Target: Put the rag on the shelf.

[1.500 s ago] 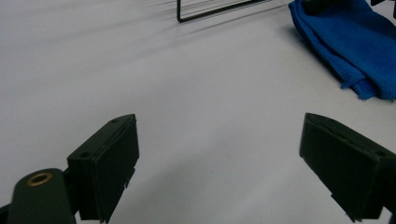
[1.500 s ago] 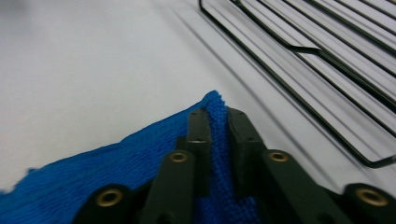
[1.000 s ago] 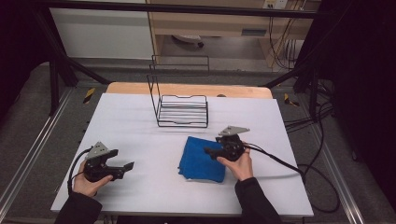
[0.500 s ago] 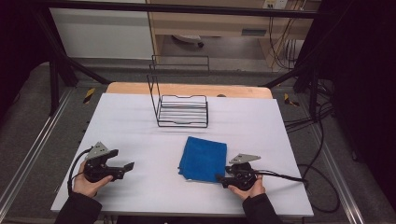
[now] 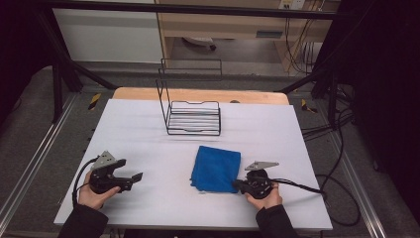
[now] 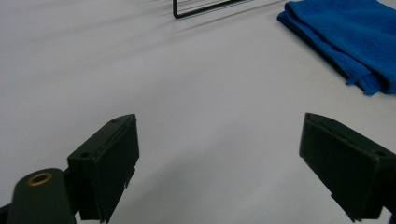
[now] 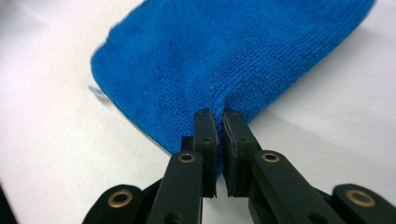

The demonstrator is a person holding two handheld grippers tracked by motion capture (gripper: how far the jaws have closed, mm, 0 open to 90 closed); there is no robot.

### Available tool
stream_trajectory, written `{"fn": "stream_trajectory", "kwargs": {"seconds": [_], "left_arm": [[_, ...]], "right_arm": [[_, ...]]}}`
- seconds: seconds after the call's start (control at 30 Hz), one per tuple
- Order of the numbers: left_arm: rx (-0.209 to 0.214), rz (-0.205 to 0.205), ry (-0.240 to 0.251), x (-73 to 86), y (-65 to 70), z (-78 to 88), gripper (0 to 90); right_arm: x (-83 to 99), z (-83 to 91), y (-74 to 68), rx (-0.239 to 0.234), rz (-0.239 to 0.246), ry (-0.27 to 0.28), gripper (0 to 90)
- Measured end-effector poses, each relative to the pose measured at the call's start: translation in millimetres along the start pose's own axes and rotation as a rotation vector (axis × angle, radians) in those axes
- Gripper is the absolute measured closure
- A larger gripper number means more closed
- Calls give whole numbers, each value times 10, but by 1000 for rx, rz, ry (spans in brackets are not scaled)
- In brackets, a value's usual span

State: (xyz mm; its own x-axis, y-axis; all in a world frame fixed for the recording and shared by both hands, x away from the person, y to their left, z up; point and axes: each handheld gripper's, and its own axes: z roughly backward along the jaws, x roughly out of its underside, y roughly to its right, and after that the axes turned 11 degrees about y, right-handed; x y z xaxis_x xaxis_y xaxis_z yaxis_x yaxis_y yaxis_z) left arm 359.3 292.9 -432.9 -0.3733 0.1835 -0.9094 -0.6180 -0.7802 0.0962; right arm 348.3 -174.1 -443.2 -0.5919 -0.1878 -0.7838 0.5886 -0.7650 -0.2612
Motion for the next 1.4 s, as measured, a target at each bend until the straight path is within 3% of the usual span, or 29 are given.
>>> {"fn": "stream_trajectory", "kwargs": {"seconds": [0.13, 0.27, 0.37, 0.5, 0.63, 0.83, 1.0, 1.23, 1.4], "left_arm": [[0, 0, 0, 1, -1, -2, 121], [3, -2, -4, 2, 6, -9, 121], [6, -6, -11, -1, 16, -14, 120], [8, -3, -9, -7, 28, -27, 115], [8, -3, -17, -15, 45, -49, 96], [11, -14, -30, -52, 123, -104, 63], [25, -16, -36, -135, 209, -208, 62], [28, -14, -46, -232, 311, -323, 68], [42, -24, -42, -377, 460, -480, 69]], "right_arm": [[-57, 155, 98, 13, -4, 6, 858], [-27, 187, 210, 21, -7, -6, 816], [3, 155, 256, 17, 22, -11, 689], [-17, 190, 315, 8, 76, 78, 493], [-45, 226, 401, 2, 95, 144, 344], [-92, 206, 543, -1, 107, 162, 160], [-123, 182, 584, -17, 102, 171, 89], [-145, 163, 610, -10, 118, 179, 63], [-143, 181, 599, -4, 116, 194, 54]]}}
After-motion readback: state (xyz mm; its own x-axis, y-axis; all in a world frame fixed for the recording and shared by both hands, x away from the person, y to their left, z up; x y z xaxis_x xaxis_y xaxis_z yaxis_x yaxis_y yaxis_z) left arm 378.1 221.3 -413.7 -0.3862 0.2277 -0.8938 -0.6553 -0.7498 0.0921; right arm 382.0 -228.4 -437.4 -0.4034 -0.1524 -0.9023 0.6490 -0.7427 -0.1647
